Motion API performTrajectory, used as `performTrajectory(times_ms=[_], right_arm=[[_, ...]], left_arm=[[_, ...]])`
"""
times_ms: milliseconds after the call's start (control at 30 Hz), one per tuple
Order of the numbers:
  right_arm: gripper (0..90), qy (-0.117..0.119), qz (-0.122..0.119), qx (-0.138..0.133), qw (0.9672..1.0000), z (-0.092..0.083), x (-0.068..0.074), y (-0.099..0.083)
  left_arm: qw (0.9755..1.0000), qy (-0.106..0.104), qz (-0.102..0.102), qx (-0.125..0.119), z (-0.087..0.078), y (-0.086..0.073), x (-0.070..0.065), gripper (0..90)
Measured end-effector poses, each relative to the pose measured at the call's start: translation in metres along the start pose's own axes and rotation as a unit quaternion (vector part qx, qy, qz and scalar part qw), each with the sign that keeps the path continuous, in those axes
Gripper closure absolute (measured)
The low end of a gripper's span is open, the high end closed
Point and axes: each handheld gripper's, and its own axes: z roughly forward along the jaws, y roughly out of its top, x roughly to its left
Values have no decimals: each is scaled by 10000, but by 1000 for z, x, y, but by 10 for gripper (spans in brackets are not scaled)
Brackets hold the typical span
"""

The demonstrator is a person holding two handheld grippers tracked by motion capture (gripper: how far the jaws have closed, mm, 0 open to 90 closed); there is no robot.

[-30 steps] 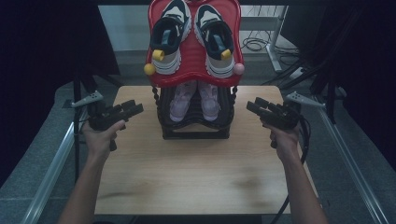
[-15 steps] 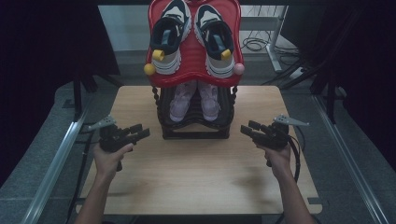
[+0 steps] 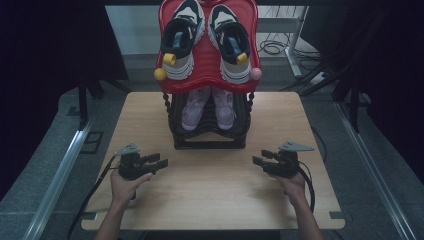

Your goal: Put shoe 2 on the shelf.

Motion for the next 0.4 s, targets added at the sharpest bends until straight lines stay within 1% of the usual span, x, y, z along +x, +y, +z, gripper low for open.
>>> performTrajectory(times_ms=[67, 133, 200, 233, 300, 400], right_arm=[[451, -24, -41, 91, 9999, 3, 1, -4], [452, -19, -33, 126, 9999, 5, 1, -6], [452, -45, -101, 168, 9998, 5, 2, -6], [452, -80, -142, 156, 9997, 5, 2, -5], [452, -39, -91, 79, 9999, 3, 2, -5], [444, -49, -108, 14, 9999, 1, 3, -5]], left_arm=[[10000, 0, 12, 38, 1, -2, 0, 462], [10000, -5, -9, 50, 2, -2, -1, 463], [10000, 4, -18, 41, 2, -3, 0, 462], [10000, 9, -27, 35, 2, -3, 0, 462], [10000, 13, -50, 17, 1, -4, 1, 462], [9999, 12, -121, -21, -1, -5, 3, 461]])
